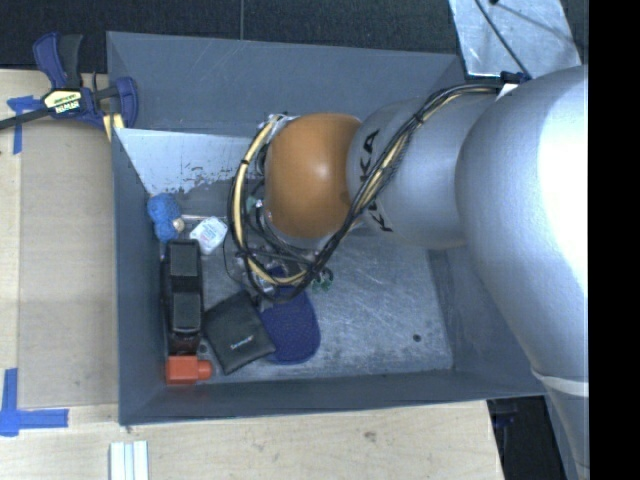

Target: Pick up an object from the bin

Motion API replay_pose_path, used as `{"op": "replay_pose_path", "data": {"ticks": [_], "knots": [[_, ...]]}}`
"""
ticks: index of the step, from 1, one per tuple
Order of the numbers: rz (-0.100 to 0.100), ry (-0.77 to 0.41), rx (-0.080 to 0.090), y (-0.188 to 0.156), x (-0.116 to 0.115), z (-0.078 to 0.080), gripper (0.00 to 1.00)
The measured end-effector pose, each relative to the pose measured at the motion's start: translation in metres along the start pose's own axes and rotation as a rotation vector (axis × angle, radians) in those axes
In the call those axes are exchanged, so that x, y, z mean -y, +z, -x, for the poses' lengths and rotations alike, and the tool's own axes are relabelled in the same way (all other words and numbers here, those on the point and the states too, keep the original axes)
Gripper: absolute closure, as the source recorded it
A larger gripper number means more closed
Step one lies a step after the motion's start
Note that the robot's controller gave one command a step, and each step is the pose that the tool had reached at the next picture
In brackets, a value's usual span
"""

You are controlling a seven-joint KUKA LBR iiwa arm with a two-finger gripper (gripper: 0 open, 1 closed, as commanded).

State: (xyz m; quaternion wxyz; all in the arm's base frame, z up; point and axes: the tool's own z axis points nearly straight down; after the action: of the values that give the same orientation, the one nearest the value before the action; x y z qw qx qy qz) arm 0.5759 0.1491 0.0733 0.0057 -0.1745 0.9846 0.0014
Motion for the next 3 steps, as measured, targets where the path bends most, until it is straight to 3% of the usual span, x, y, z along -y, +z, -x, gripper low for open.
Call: {"op": "replay_pose_path", "data": {"ticks": [1, 2, 3], "knots": [[-0.001, 0.001, -0.002, 0.001, 0.001, -0.001, 0.00], [0.000, 0.001, -0.006, 0.001, 0.000, -0.001, 1.00], [-0.001, 0.012, 0.000, -0.083, -0.012, -0.001, 1.00]]}}
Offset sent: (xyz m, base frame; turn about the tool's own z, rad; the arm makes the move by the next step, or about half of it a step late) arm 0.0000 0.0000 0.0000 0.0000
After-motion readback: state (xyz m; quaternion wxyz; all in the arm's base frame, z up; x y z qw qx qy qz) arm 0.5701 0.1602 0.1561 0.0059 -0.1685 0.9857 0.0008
